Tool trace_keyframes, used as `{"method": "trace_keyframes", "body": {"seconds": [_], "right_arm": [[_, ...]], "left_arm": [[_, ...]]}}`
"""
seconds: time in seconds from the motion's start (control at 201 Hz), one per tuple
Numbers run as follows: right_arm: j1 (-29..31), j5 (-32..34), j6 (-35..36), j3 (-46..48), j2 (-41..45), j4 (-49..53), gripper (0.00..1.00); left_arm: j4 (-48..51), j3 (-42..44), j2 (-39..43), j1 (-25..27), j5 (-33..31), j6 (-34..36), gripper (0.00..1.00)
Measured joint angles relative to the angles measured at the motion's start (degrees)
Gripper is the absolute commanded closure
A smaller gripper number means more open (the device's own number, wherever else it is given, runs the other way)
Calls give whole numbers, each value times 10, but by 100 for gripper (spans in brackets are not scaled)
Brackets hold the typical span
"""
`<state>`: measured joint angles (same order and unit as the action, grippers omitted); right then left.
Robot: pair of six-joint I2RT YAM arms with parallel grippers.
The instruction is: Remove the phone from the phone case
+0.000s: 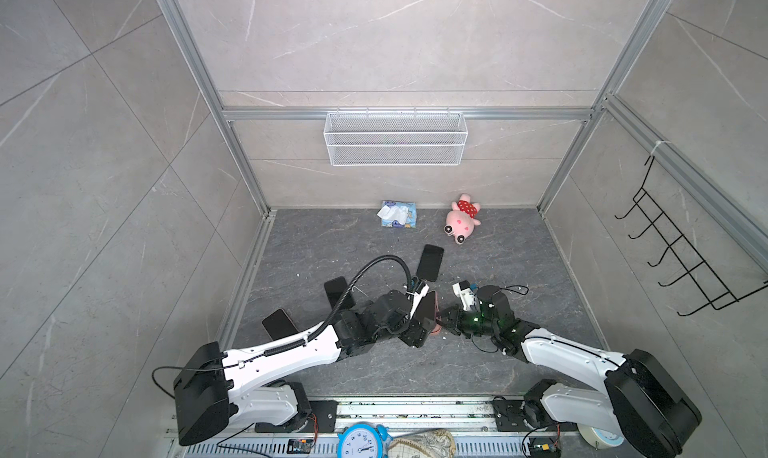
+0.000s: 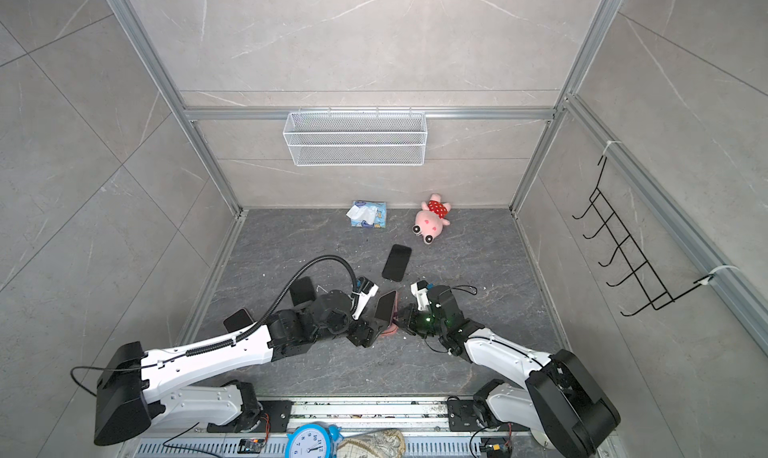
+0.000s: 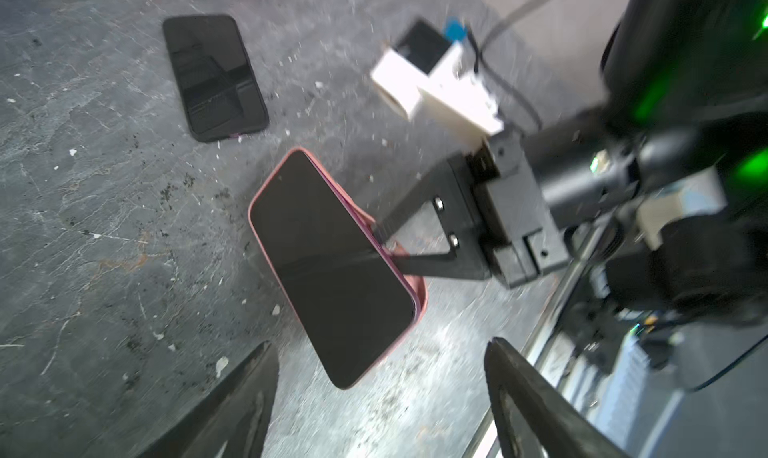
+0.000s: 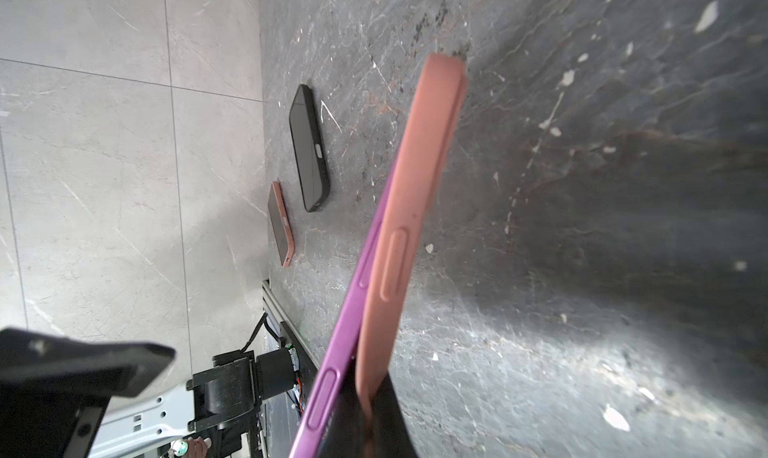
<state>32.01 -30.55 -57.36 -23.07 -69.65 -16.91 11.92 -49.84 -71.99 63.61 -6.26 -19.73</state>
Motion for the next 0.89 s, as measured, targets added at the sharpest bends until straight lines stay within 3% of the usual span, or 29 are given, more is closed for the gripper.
{"method": "trace_keyframes", "body": {"seconds": [0.334,0.538,0.688,0.892], "right_arm": [[34,19,0,0,-7,0,100],[45,30,0,0,-15,-7,100],[57,34,-7,1,-20,-21,100],[66,33,-19,12,-20,-44,100]], "left_arm": [[49,-14,-82,47,-91,70,27],[45,-14,-90,49,-123,83,38],[32,-14,-102,54,-140,87,50],[-6,-7,-118,71,-147,89,79]]}}
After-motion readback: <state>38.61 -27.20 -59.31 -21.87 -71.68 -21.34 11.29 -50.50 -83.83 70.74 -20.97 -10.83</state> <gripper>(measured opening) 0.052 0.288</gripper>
